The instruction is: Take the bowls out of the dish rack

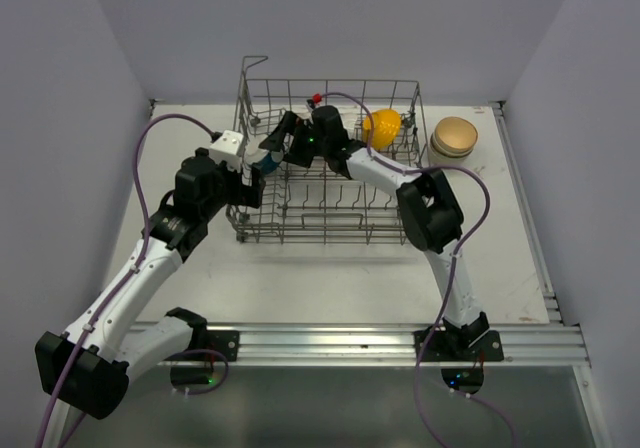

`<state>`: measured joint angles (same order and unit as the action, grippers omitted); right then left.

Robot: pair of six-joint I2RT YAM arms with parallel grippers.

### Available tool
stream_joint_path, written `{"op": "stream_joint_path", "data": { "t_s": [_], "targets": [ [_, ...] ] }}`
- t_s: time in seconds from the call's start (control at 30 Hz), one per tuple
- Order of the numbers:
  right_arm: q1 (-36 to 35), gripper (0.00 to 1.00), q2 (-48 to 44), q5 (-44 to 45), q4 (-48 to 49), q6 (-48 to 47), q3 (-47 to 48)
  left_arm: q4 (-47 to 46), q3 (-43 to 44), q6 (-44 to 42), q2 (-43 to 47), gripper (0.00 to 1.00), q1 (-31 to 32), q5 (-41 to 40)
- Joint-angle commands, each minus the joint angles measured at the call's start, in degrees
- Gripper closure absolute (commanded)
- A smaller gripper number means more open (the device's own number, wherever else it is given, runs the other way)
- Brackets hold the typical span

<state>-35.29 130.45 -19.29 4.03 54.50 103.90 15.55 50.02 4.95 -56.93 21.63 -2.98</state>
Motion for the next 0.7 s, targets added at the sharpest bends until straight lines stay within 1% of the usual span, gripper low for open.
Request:
{"op": "stream_joint_path", "data": {
  "t_s": [0.0,0.23,0.33,0.4,0.47,0.57,0.67],
  "targets": [
    [-0.31,0.02,0.94,-4.08,7.46,4.29,0.70,-0.96,1.48,-0.20,0.33,0.00,-0.09,1.05],
    [-0.31,0.02,1.38,-7.86,15.12,9.04,-0.88,-0.87,1.48,-0.20,0.15,0.00,-0.09,1.05],
    [-0.31,0.04,0.94,-8.92,20.39,11.32,-2.99,-0.79,1.48,-0.20,0.15,0.00,-0.10,0.96],
    [-0.31,0.07,1.12,-9.63,23.56,12.82,-3.70,-0.87,1.48,-0.12,0.15,0.00,-0.09,1.14],
    [-0.31,0.14,2.26,-10.85,27.49,14.92,-3.96,-0.79,1.48,-0.20,0.24,0.00,-0.09,1.14],
    [-0.39,0.20,3.58,-11.65,31.11,16.95,-4.23,-0.87,1.48,-0.20,0.32,0.00,-0.09,1.05],
    [-0.40,0.22,4.02,-11.56,32.00,17.04,-4.32,-0.79,1.48,-0.20,0.24,0.00,-0.09,1.14]
  ]
}}
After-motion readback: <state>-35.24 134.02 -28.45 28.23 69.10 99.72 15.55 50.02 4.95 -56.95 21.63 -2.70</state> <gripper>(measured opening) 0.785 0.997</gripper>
